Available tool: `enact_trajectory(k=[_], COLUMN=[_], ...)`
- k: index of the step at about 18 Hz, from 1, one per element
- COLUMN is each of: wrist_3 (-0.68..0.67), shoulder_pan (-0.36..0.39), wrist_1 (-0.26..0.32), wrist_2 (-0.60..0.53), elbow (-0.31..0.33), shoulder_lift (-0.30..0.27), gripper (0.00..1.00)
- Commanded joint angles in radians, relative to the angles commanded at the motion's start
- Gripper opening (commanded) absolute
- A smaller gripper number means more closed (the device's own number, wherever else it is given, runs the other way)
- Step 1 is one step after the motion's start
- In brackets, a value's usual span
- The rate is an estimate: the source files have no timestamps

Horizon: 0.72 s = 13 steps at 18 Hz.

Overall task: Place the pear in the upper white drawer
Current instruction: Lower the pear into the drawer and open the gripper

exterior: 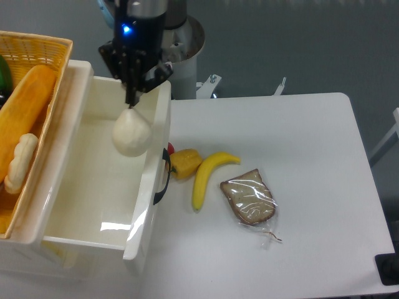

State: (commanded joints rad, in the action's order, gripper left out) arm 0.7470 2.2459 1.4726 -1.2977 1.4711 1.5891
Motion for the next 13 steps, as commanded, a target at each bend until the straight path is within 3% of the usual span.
enact_trajectory(k=[11, 13], wrist_3=[0.052, 0.055], shoulder_pan=[-0.052, -0.054], wrist_1=[-0.008, -0.008], wrist_2=[-0.008, -0.008], elbow=[0.002, 0.002], shoulder_lift=[0.114, 0.129], gripper=[0.0, 0.05])
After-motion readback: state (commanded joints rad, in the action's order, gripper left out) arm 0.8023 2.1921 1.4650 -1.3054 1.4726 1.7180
